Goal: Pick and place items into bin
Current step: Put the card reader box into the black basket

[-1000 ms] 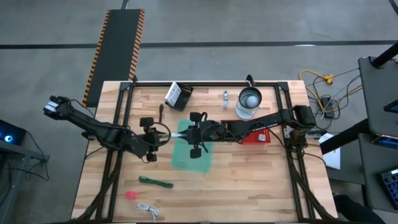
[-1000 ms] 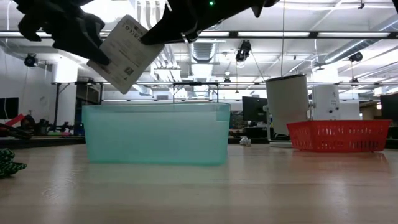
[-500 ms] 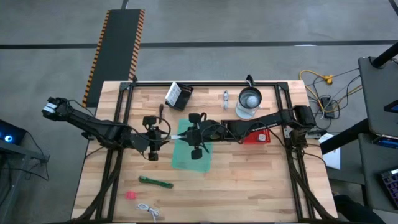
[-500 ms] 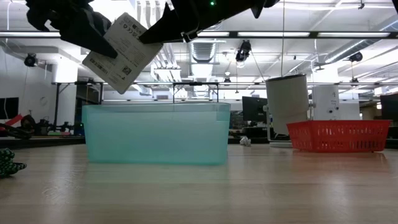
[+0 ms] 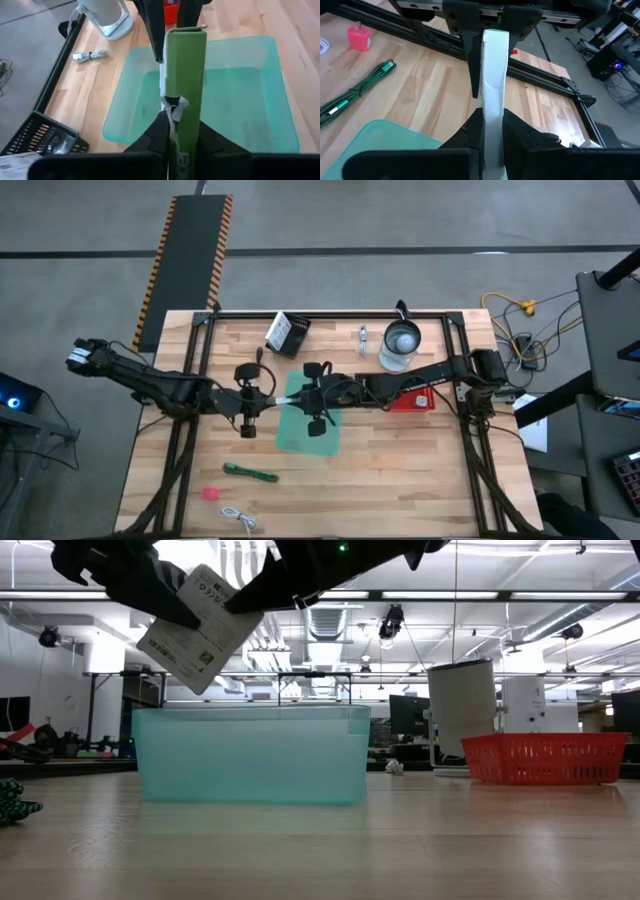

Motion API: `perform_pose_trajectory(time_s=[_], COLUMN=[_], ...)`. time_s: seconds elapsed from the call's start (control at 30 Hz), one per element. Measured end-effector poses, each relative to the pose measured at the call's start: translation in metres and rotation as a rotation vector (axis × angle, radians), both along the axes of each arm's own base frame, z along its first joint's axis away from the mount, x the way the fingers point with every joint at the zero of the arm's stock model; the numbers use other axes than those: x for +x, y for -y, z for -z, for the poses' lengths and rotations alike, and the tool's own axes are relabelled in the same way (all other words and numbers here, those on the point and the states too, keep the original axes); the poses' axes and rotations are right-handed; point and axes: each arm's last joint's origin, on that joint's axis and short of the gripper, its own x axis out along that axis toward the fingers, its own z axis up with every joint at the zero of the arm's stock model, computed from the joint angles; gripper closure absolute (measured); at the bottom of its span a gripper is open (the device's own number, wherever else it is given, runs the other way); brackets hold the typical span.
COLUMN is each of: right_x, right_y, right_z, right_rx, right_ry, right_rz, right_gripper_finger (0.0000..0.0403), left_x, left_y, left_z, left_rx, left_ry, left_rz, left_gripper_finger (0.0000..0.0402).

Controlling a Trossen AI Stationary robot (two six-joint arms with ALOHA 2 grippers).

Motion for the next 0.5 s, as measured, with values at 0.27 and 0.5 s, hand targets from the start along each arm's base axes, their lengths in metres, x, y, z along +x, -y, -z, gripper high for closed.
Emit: perform_pose_trajectory(time_s=[0.27,0.5], right_x=[-0.0004,-0.0046], right_y=[-0.0008,-0.0001], right_z=[0.0017,-0.0037], right_rx=[0.025,0.025], right_ry=[-0.012,-0.026], right_rz=[-0.002,0.004], right_gripper_finger=[0.033,0.0248], left_x=[0.0005,-0.0018], left_y=[0.0,0.0002], left_z=[-0.002,-0.0027], left_rx=[0.059,0.031], left_ry=[-0.023,-0.063], left_rz=[0.078,0.089], left_gripper_finger=[0.0381,0.0381])
